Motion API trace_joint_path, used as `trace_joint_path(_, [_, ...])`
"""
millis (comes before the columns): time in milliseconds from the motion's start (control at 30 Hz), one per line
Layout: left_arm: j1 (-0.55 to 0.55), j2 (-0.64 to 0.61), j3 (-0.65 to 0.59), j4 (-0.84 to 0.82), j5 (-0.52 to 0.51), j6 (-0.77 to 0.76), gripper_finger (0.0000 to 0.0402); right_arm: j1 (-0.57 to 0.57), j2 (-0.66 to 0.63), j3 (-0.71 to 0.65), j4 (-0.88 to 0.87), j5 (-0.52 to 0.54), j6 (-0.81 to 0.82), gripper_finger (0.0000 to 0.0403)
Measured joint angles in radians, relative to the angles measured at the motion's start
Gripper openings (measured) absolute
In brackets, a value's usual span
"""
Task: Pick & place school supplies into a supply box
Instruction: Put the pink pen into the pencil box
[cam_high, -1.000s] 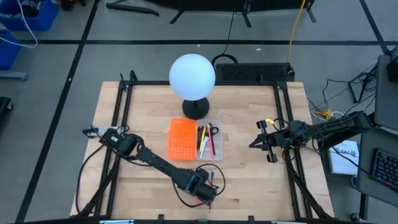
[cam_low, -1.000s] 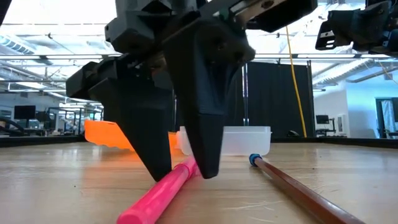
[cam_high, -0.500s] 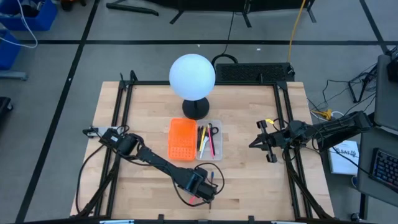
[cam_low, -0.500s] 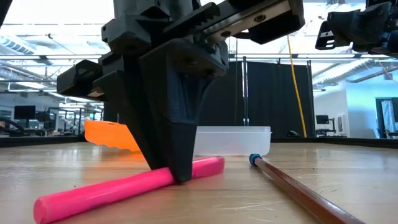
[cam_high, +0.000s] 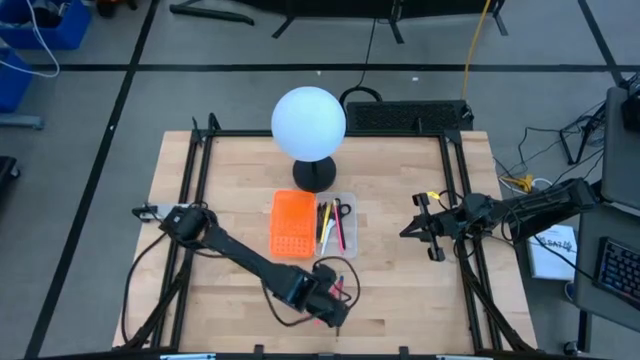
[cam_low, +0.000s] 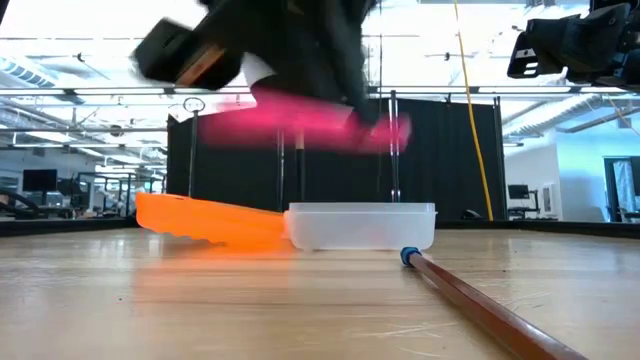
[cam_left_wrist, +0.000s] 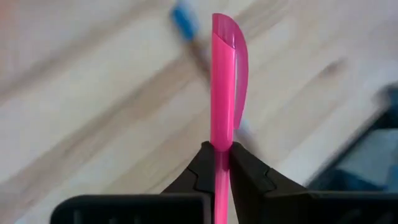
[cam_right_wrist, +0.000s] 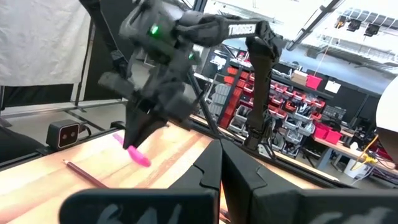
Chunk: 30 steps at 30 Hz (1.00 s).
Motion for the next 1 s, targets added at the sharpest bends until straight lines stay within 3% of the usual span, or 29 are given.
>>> trace_joint_path(200, [0.062,-0.060,-0.002,0.083,-0.098,0.038,0.0029,0.000,0.000,0.000,-0.009,0.000,-0.002,0.0000])
trace_joint_path(467, [0.273,-0.068,0.000,0.058,-0.136,0.174,0.0030,0.000,0.000,0.000,-0.031,0.000,-0.012,0.0000])
trace_joint_path(667, [0.361,-0.062,-0.045,-0.093,-0.197,0.083,0.0030,0.000,0.000,0.000,-0.041,-0.001,-0.011,0.0000])
trace_joint_path(1000, [0.439,-0.059,-0.182,-0.026,-0.136,0.032,0.0030,0.000,0.000,0.000,-0.053,0.000,-0.027,0.0000])
